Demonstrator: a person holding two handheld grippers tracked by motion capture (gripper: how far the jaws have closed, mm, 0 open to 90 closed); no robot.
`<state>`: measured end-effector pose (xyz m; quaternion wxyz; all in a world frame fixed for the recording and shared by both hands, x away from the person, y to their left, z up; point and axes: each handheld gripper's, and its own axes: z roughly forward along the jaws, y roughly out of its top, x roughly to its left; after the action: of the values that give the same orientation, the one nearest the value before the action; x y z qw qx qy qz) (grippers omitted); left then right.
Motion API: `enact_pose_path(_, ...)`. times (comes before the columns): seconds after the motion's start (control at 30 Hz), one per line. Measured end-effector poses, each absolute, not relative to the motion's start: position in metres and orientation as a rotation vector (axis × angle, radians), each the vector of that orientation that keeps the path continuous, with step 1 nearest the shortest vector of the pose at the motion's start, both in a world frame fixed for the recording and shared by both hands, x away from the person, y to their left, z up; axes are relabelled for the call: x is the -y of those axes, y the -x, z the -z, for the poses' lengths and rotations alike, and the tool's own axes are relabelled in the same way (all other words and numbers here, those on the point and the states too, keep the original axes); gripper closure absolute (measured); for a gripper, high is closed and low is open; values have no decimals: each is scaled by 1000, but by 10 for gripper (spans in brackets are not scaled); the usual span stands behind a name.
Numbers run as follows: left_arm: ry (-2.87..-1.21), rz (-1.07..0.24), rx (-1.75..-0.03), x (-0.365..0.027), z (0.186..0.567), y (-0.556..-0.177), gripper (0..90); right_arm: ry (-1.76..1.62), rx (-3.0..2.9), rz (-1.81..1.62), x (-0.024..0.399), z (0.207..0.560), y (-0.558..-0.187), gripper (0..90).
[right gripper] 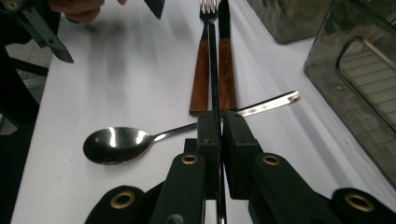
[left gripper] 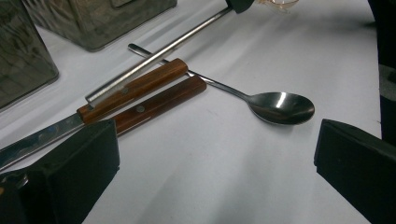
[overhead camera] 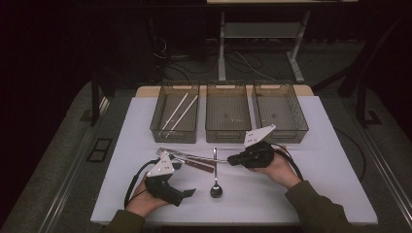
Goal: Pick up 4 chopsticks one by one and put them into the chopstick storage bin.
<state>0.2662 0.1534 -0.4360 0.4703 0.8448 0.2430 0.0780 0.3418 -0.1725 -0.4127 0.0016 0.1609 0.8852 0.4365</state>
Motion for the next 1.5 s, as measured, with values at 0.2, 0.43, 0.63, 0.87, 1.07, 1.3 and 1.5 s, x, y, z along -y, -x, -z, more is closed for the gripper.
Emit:
enact_pose_path(0.2,-2067,-191,-598,-153,436,-266,0,-520,-2744,-1403,176,406,-344,860)
enact_pose_path(0.43,-2064,-192,-602,-154,436,-266,0,-528,-2699,-1441,176,393,-347,861)
enact_pose_path(0.63,-2058,-189,-604,-155,436,-266,0,-545,-2670,-1449,172,384,-353,861)
enact_pose_path(0.87,-2058,-188,-604,-154,436,-267,0,-601,-2617,-1460,168,370,-366,860)
enact_pose_path(1.07,-2057,-188,-602,-154,435,-267,0,-674,-2571,-1442,160,360,-383,860)
enact_pose_path(1.3,-2062,-185,-594,-152,436,-267,0,-788,-2510,-1382,138,352,-404,860)
enact_pose_path(1.5,-2062,-182,-587,-152,435,-267,0,-856,-2491,-1329,110,350,-423,859)
